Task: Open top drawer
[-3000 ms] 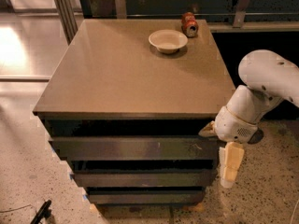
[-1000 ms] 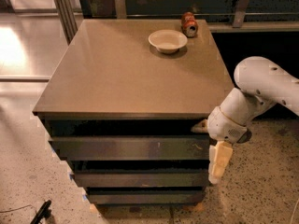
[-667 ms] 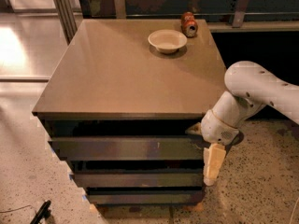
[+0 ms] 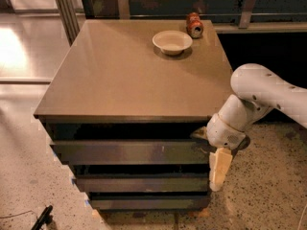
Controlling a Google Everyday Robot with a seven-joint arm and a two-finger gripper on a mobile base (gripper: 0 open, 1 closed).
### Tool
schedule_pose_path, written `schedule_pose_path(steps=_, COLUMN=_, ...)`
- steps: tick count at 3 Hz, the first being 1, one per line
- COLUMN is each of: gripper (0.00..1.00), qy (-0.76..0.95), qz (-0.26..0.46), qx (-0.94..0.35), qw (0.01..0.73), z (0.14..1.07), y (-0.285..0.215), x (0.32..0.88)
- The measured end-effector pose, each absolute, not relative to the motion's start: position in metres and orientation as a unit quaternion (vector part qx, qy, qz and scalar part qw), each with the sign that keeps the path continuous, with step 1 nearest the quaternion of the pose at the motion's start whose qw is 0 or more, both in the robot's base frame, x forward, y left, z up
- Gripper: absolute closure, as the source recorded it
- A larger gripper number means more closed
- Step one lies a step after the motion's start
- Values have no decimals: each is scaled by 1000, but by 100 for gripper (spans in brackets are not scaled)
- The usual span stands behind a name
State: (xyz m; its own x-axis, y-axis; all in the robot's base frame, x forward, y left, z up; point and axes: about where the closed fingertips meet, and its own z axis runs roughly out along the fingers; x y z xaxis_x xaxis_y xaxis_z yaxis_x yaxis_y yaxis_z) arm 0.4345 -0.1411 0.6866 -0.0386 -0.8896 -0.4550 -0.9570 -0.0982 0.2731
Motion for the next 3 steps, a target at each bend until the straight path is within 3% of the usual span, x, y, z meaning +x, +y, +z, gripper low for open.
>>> schedule_pose_path(steps=3, gripper=0, qy=631, qz=333, qx=-701, qw=22, z=694, y=-176, x=349)
